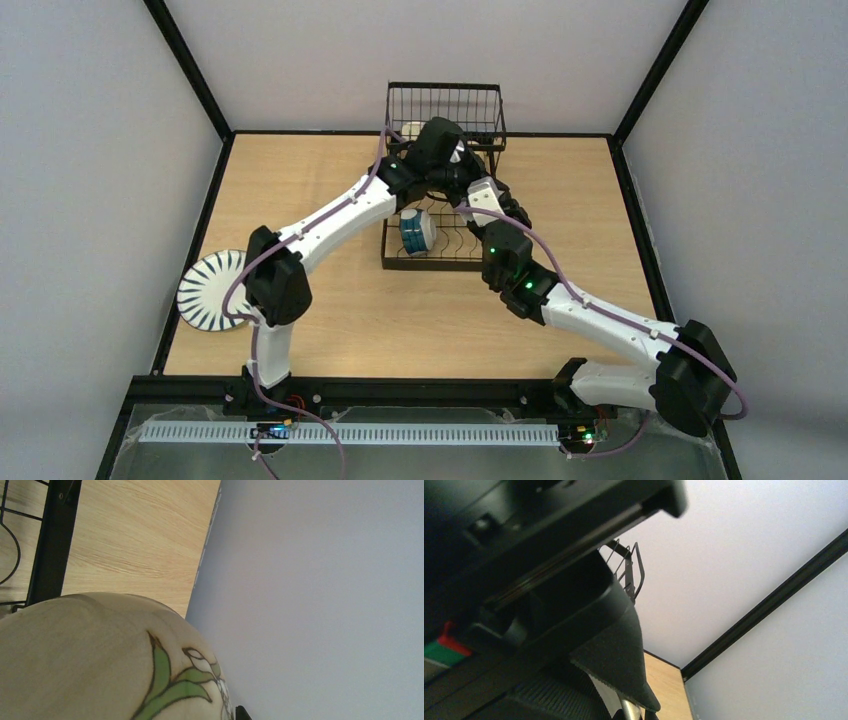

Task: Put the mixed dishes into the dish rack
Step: Pass from the right arm to the left

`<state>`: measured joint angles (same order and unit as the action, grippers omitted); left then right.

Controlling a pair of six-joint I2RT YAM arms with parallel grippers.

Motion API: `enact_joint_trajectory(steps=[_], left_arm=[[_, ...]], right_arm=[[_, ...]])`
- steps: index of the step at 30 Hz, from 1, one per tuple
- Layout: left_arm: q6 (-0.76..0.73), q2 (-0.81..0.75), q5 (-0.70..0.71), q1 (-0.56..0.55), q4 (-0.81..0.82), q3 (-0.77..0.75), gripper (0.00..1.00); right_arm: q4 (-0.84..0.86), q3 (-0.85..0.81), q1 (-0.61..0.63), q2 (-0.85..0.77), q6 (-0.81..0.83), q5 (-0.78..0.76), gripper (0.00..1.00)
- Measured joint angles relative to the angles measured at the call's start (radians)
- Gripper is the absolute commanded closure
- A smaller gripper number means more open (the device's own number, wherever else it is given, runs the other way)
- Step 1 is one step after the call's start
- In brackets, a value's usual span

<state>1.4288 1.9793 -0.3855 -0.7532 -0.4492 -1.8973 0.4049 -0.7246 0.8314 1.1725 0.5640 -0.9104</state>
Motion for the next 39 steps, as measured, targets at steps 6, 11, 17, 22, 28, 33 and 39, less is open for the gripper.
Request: enact_joint_trajectory(steps=[6, 11, 17, 22, 28, 33, 39], left_arm=[[0.022, 0.020, 0.002, -0.008, 0.007, -0.003, 0.98], [0.020, 0.026, -0.010, -0.008, 0.011, -0.003, 0.98], [0.017, 0.026, -0.019, -0.008, 0.026, 0.002, 0.98], [0.023, 0.019, -0.029, -0.008, 0.089, 0.049, 0.98], [0.019, 0.016, -0.036, -0.008, 0.124, 0.080, 0.98], [0.011, 0.002, -0.039, -0.010, 0.174, 0.123, 0.98], [0.014, -0.037, -0.027, -0.007, 0.325, 0.239, 0.98]], right_arm=[[-0.061, 0.005, 0.000, -0.012, 0.040, -0.011, 1.00], [-0.084, 0.008, 0.000, -0.025, 0.042, -0.009, 1.00], [-0.090, 0.008, 0.000, -0.033, 0.045, -0.007, 1.00], [-0.112, 0.008, -0.002, -0.033, 0.049, -0.011, 1.00], [-0.166, -0.001, -0.002, -0.033, 0.011, -0.014, 0.96], [-0.221, -0.018, -0.002, -0.035, -0.032, -0.016, 0.79], [-0.294, -0.047, 0.007, -0.061, -0.139, 0.013, 0.67]])
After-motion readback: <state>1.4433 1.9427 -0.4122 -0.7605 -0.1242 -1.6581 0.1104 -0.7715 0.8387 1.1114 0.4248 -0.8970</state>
